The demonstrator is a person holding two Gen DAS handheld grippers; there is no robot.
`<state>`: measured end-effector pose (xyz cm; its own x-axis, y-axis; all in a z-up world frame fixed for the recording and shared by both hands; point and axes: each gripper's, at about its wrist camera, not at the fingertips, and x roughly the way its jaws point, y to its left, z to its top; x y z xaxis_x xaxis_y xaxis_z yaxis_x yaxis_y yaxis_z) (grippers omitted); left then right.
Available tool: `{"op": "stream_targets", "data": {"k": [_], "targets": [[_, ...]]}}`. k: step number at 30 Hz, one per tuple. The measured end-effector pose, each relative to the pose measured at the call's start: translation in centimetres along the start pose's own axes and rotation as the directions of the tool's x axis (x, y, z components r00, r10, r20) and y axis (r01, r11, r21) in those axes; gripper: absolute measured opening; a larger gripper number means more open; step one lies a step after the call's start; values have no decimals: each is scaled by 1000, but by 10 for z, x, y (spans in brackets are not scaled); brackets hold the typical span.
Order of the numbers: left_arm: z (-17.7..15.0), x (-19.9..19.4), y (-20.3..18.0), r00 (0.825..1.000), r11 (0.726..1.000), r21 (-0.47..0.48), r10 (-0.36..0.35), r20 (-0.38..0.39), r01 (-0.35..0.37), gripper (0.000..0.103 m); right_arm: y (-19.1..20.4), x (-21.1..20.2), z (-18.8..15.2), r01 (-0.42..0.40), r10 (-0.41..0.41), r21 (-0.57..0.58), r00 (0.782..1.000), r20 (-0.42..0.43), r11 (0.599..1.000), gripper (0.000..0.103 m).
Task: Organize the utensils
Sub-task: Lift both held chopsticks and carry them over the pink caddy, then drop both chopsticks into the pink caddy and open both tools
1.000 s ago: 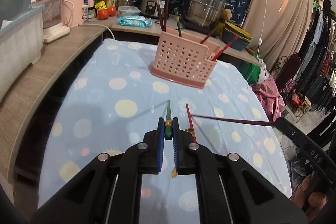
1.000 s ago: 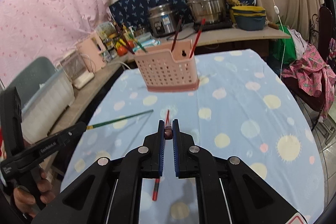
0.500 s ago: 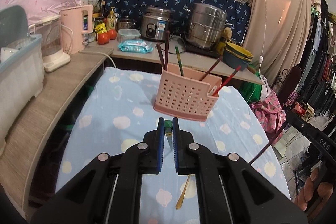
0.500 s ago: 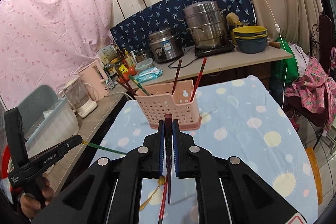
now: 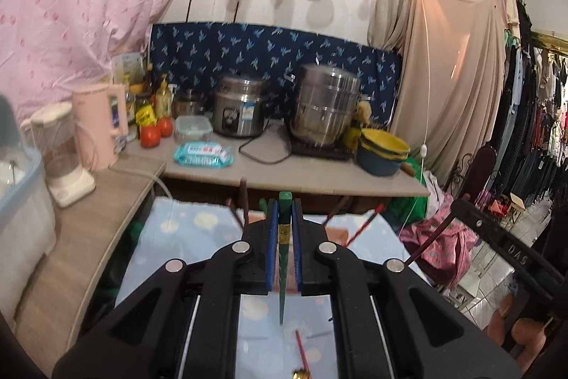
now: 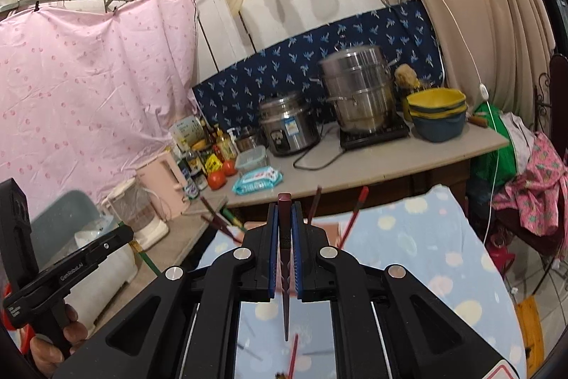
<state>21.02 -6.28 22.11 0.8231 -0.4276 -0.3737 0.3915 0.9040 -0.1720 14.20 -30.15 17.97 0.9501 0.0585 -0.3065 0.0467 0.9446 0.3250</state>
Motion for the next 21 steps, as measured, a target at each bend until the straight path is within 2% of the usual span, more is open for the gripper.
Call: {"op": "stream_targets", "data": {"k": [5,10,15,21], "targets": [[42,16,-16,996,999,34,-9,86,6,7,4,23,28,2,-2,-8,999,44,1000,7],[74,33,-26,991,998,62,-17,134,9,7,4,46,52,4,-4,0,998,69,1000,7],[92,59,-21,987,998,63,14,163,-24,7,5,70,67,8,-8,-4,996,90,1000,7],[108,85,-10,981,998,50,25,192,-36,7,2,101,67,11,-12,8,998,64,1000,7]]}}
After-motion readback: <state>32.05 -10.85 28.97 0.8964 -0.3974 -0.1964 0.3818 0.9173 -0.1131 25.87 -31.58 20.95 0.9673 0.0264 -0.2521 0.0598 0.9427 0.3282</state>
